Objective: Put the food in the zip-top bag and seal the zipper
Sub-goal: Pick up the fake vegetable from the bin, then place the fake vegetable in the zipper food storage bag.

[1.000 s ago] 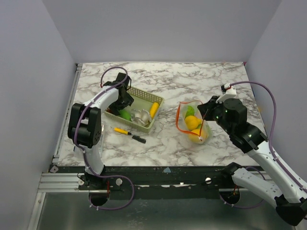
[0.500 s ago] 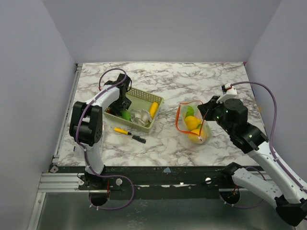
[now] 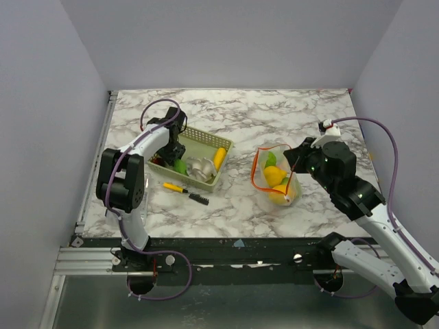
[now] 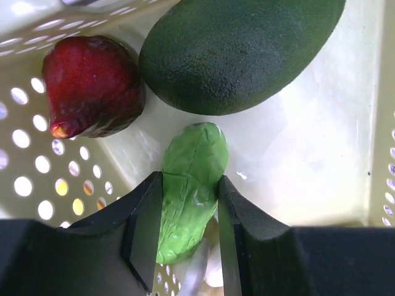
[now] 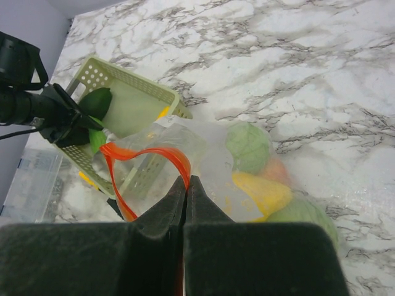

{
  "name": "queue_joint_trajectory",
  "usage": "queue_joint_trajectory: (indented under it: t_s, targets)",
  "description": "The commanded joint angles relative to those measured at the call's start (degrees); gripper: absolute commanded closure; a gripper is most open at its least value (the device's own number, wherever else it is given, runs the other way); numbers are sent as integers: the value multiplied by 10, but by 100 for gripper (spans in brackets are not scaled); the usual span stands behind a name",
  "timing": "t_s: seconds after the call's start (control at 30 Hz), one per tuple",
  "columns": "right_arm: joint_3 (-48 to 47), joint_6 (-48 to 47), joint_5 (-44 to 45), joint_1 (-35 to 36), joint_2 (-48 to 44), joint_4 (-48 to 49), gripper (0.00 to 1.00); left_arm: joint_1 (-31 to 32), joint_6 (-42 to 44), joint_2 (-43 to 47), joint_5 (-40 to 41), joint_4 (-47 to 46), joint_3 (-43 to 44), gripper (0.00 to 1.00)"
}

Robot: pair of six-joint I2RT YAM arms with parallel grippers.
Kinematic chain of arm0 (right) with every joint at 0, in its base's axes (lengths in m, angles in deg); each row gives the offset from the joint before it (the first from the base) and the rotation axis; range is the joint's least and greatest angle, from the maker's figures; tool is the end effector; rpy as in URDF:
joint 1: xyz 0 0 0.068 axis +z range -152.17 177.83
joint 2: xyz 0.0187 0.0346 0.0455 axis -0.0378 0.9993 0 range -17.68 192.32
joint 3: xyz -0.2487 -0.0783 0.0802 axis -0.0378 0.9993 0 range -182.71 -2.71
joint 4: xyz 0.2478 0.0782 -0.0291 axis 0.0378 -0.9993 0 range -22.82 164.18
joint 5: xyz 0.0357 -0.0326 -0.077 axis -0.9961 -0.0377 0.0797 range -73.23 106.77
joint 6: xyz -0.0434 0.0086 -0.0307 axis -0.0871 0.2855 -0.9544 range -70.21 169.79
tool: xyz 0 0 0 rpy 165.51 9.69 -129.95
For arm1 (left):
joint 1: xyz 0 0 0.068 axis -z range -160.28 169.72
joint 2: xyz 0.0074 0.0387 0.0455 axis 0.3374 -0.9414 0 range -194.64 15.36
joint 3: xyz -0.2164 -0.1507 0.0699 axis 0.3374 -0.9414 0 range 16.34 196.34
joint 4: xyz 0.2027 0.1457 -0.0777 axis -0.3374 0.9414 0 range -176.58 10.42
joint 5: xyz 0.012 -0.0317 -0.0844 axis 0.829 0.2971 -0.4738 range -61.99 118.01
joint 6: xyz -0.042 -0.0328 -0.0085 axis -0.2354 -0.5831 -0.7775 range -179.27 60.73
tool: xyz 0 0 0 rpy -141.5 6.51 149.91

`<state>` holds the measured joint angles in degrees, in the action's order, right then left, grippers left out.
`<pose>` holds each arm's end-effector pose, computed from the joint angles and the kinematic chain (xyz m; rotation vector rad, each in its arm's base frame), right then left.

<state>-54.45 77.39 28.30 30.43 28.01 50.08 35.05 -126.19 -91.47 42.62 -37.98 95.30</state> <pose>0.1525 0.0889 0.3542 0.0564 1.9130 0.5282 0.3558 -0.0882 0.1992 -1.2553 2.4997 0.0522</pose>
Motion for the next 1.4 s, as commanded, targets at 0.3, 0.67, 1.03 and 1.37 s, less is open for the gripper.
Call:
queue_joint_trajectory:
  t_s: [0.3,0.67,1.03,1.37]
  targets:
    - [-23,15,16,-1,-3,-4,99,14,103,198,61,34,-5,100]
    - [-25,31,4,-1,19,17,99,21,195,417,-396,-394,-206,100]
    - [-2,72,7,-1,21,57,99,154,37,422,-525,-638,-236,100]
    - [13,96,-9,-1,13,87,99,262,-67,285,-578,-735,-213,100]
